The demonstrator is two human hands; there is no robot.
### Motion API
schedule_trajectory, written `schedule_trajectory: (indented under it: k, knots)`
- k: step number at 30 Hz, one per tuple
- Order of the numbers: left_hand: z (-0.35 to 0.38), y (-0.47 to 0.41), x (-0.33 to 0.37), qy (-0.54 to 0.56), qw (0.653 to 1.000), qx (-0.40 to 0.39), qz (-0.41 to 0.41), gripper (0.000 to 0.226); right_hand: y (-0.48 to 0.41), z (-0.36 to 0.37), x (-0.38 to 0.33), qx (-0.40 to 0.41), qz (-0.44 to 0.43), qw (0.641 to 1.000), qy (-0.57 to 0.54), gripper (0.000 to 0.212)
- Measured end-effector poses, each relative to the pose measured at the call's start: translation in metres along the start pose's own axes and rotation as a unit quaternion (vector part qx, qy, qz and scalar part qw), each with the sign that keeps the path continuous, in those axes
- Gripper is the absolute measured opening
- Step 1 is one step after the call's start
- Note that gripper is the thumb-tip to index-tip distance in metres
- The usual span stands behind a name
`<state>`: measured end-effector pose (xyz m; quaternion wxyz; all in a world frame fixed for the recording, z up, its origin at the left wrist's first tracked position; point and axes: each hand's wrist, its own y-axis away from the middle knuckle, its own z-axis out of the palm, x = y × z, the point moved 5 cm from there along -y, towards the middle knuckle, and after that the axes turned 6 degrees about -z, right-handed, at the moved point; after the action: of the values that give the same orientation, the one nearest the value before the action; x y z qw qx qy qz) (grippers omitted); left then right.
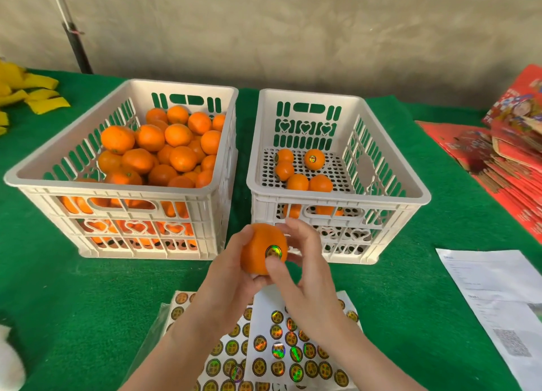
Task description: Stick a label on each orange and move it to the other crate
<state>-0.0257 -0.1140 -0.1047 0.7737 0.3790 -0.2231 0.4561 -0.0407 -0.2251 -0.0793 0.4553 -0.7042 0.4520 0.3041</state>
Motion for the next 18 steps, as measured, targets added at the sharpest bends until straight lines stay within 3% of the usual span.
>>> schedule_trajectory:
  k: [3,5,8,10,12,14,16,18]
  knots:
    - [0.005,0.006,0.017,-0.083,0.995,0.031,0.034,0.053,-0.013,0.004,-0.01,-0.027,0.003,1.0,-0.002,0.077]
    - [0.011,0.01,0.044,-0.229,0.965,0.075,0.103,0.06,-0.031,-0.002,-0.023,-0.002,-0.035,0.999,0.017,0.082]
    - [0.009,0.002,0.111,-0.395,0.864,0.133,0.282,0.059,-0.071,-0.018,-0.042,0.018,-0.077,0.997,0.026,0.079]
    - [-0.007,-0.019,0.156,-0.491,0.761,0.235,0.352,0.038,-0.109,-0.031,-0.043,0.027,-0.049,0.998,0.034,0.075]
    - [-0.03,-0.051,0.185,-0.604,0.655,0.321,0.322,0.024,-0.155,-0.041,-0.031,0.025,-0.01,0.996,0.084,0.068]
    - [-0.054,-0.081,0.191,-0.692,0.588,0.343,0.238,0.021,-0.2,-0.045,-0.002,-0.019,0.037,0.984,0.172,0.062]
    - [-0.067,-0.098,0.187,-0.739,0.563,0.327,0.174,0.017,-0.231,-0.037,0.037,-0.124,0.097,0.95,0.27,0.056]
    - [-0.072,-0.104,0.186,-0.75,0.561,0.311,0.161,0.018,-0.246,-0.021,0.079,-0.273,0.136,0.875,0.376,0.054]
